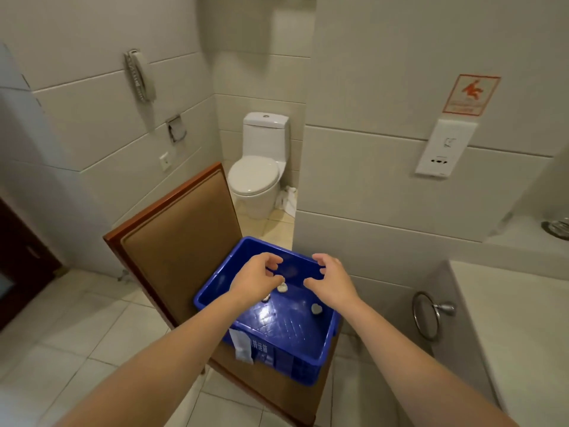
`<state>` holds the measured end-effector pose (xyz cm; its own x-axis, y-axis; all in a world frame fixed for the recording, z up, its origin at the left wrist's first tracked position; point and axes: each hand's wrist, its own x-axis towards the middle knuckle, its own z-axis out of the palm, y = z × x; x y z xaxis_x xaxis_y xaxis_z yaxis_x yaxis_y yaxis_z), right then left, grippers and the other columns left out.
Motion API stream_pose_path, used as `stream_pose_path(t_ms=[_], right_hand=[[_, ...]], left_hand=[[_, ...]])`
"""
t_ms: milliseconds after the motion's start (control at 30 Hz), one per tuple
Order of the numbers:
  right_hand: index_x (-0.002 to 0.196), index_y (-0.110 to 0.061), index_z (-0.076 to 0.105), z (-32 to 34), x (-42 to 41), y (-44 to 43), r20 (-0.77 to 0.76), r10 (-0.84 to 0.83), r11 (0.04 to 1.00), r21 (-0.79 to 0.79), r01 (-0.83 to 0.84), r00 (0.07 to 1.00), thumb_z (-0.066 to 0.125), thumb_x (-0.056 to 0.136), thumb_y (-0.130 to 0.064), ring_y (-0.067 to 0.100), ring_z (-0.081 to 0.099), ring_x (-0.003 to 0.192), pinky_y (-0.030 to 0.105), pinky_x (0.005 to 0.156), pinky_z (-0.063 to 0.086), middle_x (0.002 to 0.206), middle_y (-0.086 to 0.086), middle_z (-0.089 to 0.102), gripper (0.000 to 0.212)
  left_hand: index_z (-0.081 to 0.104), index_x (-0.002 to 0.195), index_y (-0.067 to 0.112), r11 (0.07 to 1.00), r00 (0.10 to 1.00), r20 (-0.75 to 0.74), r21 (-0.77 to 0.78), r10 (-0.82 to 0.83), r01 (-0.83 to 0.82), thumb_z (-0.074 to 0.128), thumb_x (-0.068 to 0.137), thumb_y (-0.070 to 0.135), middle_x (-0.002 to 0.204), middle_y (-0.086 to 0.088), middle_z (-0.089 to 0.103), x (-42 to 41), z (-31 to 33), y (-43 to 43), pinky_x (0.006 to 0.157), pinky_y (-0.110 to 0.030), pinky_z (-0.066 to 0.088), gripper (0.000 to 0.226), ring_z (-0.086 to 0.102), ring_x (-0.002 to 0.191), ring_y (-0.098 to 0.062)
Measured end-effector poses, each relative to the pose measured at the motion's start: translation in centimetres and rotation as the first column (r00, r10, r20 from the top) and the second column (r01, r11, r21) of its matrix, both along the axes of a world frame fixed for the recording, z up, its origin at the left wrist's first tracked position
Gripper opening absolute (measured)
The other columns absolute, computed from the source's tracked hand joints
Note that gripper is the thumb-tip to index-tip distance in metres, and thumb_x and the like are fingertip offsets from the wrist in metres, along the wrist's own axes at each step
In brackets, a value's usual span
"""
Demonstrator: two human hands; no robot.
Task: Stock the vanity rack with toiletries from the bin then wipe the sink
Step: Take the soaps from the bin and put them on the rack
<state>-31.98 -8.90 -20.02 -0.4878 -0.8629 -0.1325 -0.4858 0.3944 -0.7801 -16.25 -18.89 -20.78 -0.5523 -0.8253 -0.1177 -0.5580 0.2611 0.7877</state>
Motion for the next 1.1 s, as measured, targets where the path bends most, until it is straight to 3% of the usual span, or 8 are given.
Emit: stream_pose_path(t_ms=[233, 467, 567, 667, 733, 833, 967, 1100], right_hand=[[0.139, -0.024, 0.044, -2.5, -2.0, -4.2, 0.054, 0.045, 0.997, 0.058, -0.048, 0.997, 0.069, 0.086, -0.02, 0.014, 0.05, 0.122, 0.027, 0.094, 0.044, 0.141, -0.002, 0.043, 0.059], [0.139, -0.024, 0.043, -6.8, -3.0, -7.9, 0.137, 0.029, 0.986, 0.157, -0.05, 0.99, 0.069, 0.086, -0.019, 0.011, 0.05, 0.108, 0.022, 0.083, 0.042, 0.141, 0.0, 0.042, 0.059], [0.14, -0.024, 0.044, -8.9, -3.1, -10.0, 0.164, -0.022, 0.982, 0.189, -0.01, 0.986, 0.069, 0.086, -0.018, 0.015, 0.052, 0.116, 0.022, 0.084, 0.045, 0.142, -0.001, 0.041, 0.06], [0.138, -0.027, 0.045, -11.2, -2.9, -12.2, 0.176, -0.114, 0.969, 0.235, 0.071, 0.978, 0.069, 0.084, -0.021, 0.016, 0.051, 0.119, 0.032, 0.093, 0.049, 0.141, -0.002, 0.042, 0.06], [0.138, -0.027, 0.045, -12.8, -2.7, -13.7, 0.192, -0.165, 0.957, 0.268, 0.11, 0.967, 0.068, 0.085, -0.02, 0.016, 0.05, 0.12, 0.028, 0.086, 0.05, 0.142, -0.002, 0.042, 0.059], [0.138, -0.024, 0.046, -15.2, -2.6, -15.9, 0.201, -0.237, 0.935, 0.314, 0.167, 0.95, 0.067, 0.086, -0.018, 0.013, 0.049, 0.114, 0.021, 0.075, 0.047, 0.141, -0.001, 0.043, 0.057], [0.137, -0.021, 0.047, -18.1, -2.0, -18.4, 0.203, -0.33, 0.898, 0.37, 0.239, 0.922, 0.067, 0.085, -0.016, 0.008, 0.048, 0.099, 0.023, 0.078, 0.046, 0.138, 0.003, 0.045, 0.056], [0.135, -0.021, 0.049, -21.3, -1.8, -20.1, 0.181, -0.378, 0.868, 0.411, 0.279, 0.908, 0.066, 0.085, -0.015, 0.007, 0.049, 0.099, 0.025, 0.082, 0.047, 0.133, 0.004, 0.046, 0.053]], left_hand=[[0.054, 0.125, 0.025, 0.998, 0.997, 0.075, 0.051, 0.022, -0.026, 0.069, 0.087, 0.02, 0.115, 0.006, 0.059, -1.2, -2.3, -3.9, 0.086, -0.03, 0.053, 0.041, 0.059, 0.095, -0.008], [0.054, 0.126, 0.024, 0.99, 0.99, 0.137, 0.142, -0.022, 0.002, 0.068, 0.087, 0.02, 0.117, 0.007, 0.057, -2.1, -5.7, -8.0, 0.085, -0.028, 0.054, 0.041, 0.059, 0.096, -0.008], [0.054, 0.124, 0.025, 0.983, 0.984, 0.162, 0.177, -0.068, 0.038, 0.066, 0.088, 0.022, 0.117, 0.009, 0.057, -2.3, -7.8, -10.8, 0.084, -0.03, 0.055, 0.038, 0.06, 0.096, -0.008], [0.055, 0.123, 0.026, 0.974, 0.974, 0.19, 0.21, -0.126, 0.085, 0.065, 0.089, 0.022, 0.118, 0.008, 0.057, -2.9, -10.2, -14.2, 0.086, -0.032, 0.055, 0.035, 0.06, 0.095, -0.007], [0.055, 0.121, 0.026, 0.961, 0.964, 0.198, 0.245, -0.178, 0.127, 0.065, 0.089, 0.021, 0.119, 0.007, 0.056, -3.2, -11.8, -16.4, 0.086, -0.035, 0.054, 0.034, 0.059, 0.096, -0.009], [0.055, 0.119, 0.028, 0.941, 0.951, 0.202, 0.293, -0.234, 0.169, 0.066, 0.089, 0.02, 0.119, 0.006, 0.056, -3.7, -14.3, -19.7, 0.087, -0.035, 0.054, 0.033, 0.059, 0.097, -0.009], [0.055, 0.122, 0.024, 0.915, 0.927, 0.235, 0.351, -0.292, 0.199, 0.067, 0.088, 0.017, 0.116, 0.007, 0.055, -3.9, -17.5, -23.0, 0.084, -0.032, 0.054, 0.037, 0.058, 0.096, -0.01], [0.055, 0.122, 0.024, 0.895, 0.918, 0.246, 0.401, -0.311, 0.196, 0.067, 0.087, 0.014, 0.114, 0.011, 0.051, -3.7, -21.2, -24.8, 0.085, -0.03, 0.053, 0.038, 0.057, 0.096, -0.01]])
